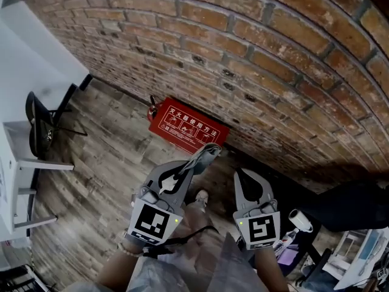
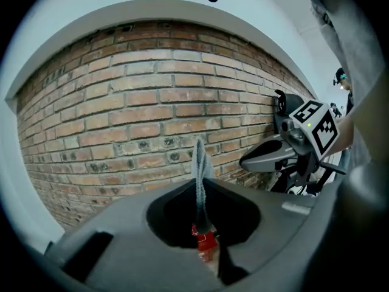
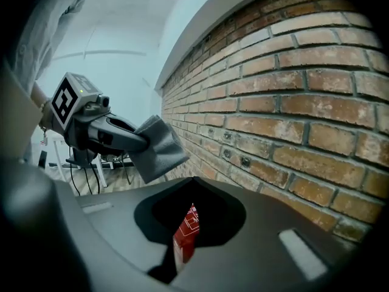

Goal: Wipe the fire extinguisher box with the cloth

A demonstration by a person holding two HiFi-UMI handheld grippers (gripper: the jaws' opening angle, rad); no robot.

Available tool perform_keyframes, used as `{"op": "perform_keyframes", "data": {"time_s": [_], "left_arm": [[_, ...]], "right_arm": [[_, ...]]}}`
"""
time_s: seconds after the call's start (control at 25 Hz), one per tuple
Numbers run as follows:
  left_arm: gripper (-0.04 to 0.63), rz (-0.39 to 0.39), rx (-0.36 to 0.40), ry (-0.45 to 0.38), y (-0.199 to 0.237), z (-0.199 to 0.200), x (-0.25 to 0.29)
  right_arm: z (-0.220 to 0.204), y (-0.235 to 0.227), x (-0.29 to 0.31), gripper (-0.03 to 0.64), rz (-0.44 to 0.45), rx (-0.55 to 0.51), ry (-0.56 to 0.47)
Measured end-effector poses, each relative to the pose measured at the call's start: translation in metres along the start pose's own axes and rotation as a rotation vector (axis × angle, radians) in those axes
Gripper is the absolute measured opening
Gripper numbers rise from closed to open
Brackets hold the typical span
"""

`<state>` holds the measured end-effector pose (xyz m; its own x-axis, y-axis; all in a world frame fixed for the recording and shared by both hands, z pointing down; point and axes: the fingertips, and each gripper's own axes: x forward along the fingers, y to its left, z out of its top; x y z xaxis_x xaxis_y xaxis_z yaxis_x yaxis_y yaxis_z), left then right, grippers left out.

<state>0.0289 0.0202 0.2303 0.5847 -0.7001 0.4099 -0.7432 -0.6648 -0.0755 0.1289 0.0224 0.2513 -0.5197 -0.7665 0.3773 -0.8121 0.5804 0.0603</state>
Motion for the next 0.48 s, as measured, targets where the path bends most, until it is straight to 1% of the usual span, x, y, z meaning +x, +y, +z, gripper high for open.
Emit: {"op": "perform_keyframes", "data": {"time_s": [0.2, 0.4, 0.48], "left_arm": [[0.012, -0.037, -0.010, 0.029, 0.004, -0.015, 0.036], [0.012, -0.067, -0.047, 0.055, 0.012, -0.043, 0.079], [0.012, -0.077, -0.049, 0.060, 0.016, -0.054, 0.097]], "right_arm": [[-0.017, -0.015, 0.015, 0.009, -0.024, 0.018, 0.023], [-0.041, -0.037, 0.036, 0.009, -0.083, 0.033, 0.053], [-0.053, -0.046, 0.046, 0.009, -0.108, 0.040, 0.064]]}}
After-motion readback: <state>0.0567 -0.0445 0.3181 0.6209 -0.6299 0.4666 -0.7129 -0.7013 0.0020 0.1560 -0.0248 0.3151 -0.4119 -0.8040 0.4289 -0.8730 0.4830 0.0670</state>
